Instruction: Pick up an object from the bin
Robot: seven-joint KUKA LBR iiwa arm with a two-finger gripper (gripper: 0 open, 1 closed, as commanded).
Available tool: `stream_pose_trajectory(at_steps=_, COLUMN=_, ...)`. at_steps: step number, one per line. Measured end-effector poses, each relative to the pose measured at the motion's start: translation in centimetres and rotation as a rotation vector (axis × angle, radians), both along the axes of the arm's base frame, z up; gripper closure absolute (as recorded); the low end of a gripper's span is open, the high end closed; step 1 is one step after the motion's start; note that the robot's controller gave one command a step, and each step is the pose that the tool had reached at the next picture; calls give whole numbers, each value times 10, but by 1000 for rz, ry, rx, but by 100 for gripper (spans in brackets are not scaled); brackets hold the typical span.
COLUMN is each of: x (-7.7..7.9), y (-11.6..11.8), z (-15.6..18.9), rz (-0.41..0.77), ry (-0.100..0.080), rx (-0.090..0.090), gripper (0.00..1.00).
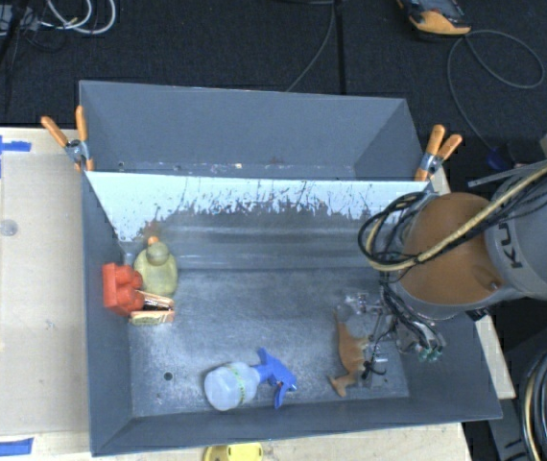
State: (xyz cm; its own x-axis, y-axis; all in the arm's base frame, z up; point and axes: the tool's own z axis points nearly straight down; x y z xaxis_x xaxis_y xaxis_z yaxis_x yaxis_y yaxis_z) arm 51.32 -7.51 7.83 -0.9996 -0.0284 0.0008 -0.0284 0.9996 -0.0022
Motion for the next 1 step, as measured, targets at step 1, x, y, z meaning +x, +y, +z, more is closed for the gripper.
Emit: stream_pose_trajectory(at_steps=1, x=-34, y=-11, z=-5, rz=449, ry=-6, rx=7, gripper=100)
